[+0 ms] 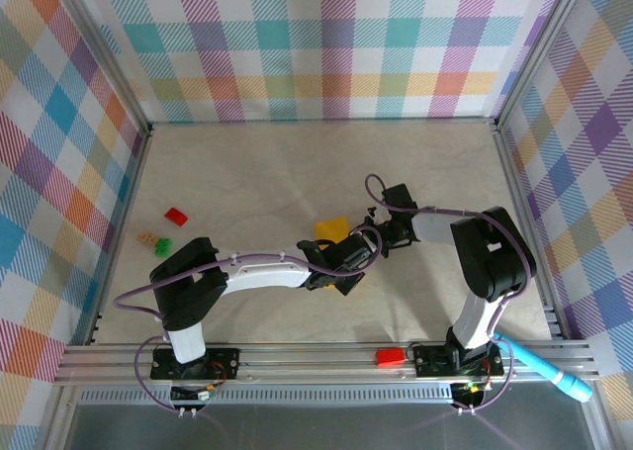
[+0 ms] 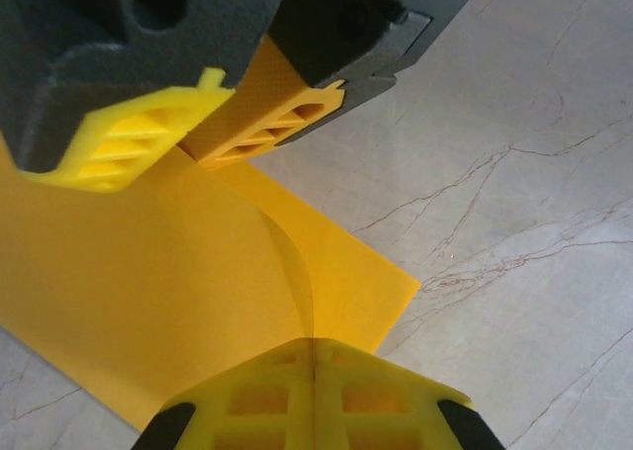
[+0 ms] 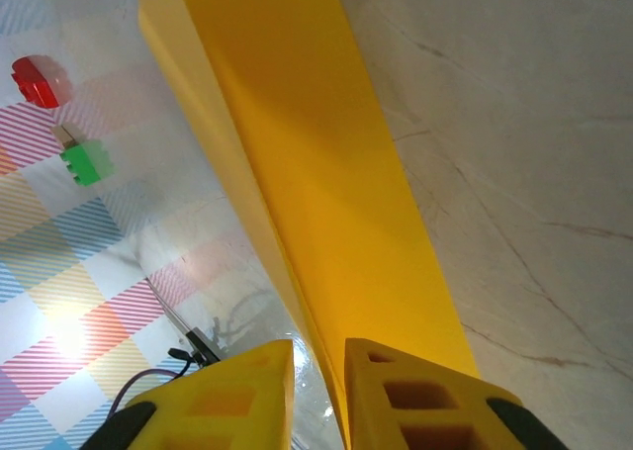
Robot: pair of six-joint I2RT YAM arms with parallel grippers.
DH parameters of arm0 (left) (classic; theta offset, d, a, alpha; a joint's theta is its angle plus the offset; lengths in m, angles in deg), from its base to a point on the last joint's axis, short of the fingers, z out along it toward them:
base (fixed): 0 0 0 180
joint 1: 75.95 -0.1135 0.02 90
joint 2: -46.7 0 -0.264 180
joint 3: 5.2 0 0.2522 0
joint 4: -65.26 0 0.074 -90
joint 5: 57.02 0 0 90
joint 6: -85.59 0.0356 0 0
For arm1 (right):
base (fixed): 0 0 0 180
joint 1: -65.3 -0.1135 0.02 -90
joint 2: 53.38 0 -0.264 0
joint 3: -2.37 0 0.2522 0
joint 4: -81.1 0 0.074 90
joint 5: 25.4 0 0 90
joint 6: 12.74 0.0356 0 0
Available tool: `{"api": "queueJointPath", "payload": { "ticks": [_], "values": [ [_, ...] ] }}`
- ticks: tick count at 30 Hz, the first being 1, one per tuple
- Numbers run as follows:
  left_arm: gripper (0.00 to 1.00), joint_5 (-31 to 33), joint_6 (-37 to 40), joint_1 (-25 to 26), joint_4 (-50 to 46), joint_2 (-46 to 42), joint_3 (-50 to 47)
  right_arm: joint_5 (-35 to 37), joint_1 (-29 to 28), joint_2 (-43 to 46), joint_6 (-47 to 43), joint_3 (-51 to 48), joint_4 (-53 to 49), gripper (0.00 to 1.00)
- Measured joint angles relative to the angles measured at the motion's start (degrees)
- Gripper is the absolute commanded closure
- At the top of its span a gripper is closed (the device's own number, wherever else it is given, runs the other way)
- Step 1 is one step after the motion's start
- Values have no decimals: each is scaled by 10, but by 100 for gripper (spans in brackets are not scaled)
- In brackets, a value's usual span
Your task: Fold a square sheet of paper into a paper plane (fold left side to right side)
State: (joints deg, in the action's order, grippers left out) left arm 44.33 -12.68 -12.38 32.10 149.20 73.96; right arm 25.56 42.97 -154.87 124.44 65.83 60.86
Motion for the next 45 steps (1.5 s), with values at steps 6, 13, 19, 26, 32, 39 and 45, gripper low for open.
{"api": "queueJointPath", "payload": {
  "ticks": [6, 13, 19, 26, 32, 39, 45],
  "values": [
    [100, -21, -16, -8, 10, -14, -24, 5, 13, 0, -1, 40, 0, 63],
    [100, -68, -42, -31, 47, -57, -61, 16, 36, -7, -18, 90, -5, 59],
    [100, -150, -74, -90, 103, -89, -103, 37, 59, 24, -50, 61, -16, 63],
    [100, -251, -113, -155, 165, -91, -153, 33, 65, 120, -88, -24, 3, 80],
    [100, -296, -133, -171, 191, -91, -159, 20, 42, 124, -89, -93, 30, 98],
    [100, -315, -151, -175, 212, -91, -171, 19, -7, 102, -85, -113, 65, 100],
    [100, -315, -163, -176, 215, -91, -171, 29, -32, 70, -82, -116, 74, 100]
  ]
}}
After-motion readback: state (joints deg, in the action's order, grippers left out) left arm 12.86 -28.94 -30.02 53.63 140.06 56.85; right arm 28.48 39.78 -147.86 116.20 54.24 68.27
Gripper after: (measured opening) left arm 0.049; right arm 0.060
